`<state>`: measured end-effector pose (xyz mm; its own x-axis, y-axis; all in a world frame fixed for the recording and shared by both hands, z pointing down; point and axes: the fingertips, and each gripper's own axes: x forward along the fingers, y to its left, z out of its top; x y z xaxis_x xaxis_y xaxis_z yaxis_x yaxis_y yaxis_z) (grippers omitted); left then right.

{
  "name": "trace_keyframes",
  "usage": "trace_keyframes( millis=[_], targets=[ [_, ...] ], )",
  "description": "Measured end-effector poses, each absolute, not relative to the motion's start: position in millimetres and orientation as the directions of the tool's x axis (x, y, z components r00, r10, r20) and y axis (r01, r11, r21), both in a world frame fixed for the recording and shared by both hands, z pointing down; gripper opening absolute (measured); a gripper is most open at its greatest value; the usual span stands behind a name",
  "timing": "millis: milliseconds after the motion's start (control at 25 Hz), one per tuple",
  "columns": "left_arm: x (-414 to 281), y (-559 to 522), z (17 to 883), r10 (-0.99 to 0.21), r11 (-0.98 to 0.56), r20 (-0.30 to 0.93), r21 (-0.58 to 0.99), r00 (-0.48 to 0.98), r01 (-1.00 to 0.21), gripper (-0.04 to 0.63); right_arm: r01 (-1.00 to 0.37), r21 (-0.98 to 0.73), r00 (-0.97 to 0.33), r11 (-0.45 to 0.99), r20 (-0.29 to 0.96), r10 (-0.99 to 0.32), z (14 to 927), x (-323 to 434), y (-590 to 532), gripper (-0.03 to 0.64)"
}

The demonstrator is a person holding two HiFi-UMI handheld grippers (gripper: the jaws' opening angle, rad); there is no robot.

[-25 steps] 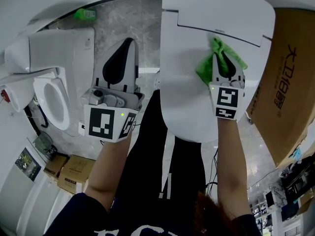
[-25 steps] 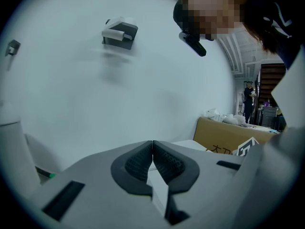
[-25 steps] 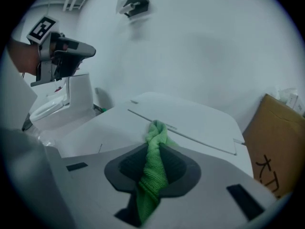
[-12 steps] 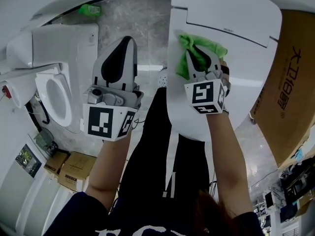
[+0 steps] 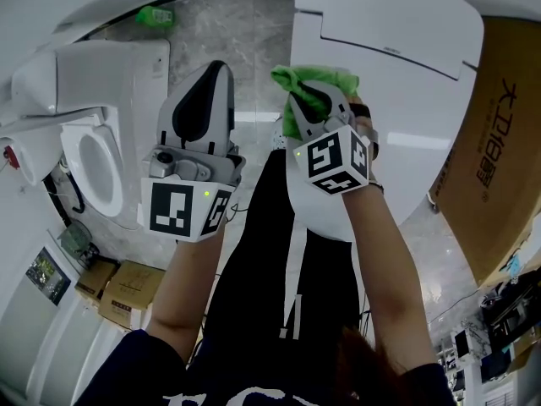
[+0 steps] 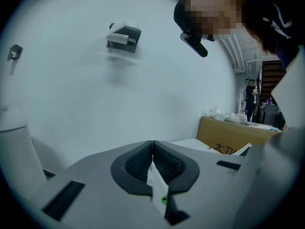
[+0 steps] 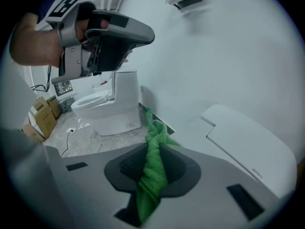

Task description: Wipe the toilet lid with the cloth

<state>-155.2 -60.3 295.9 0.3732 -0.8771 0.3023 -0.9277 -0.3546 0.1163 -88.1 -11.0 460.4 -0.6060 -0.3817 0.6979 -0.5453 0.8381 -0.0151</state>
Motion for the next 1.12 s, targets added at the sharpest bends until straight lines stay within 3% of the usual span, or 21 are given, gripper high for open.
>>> trace_keyframes(
  millis=[360, 1120],
  targets=[
    [-141.3, -56.1, 292.2, -0.873, -0.368, 0.298, 0.113, 0.385, -0.923, 0.021, -0.438, -0.065, -0.659, 0.897, 0.701, -0.271, 460.1, -83.2, 19.9, 0.083],
    [-107.4, -48.2, 293.7, -0.857, -0.405, 0.298, 0.119, 0.421, -0.907, 0.021, -0.703, -0.017, -0.520, 0.711, 0.695, -0.497, 462.4, 54.9, 21.3, 0.081]
  ],
)
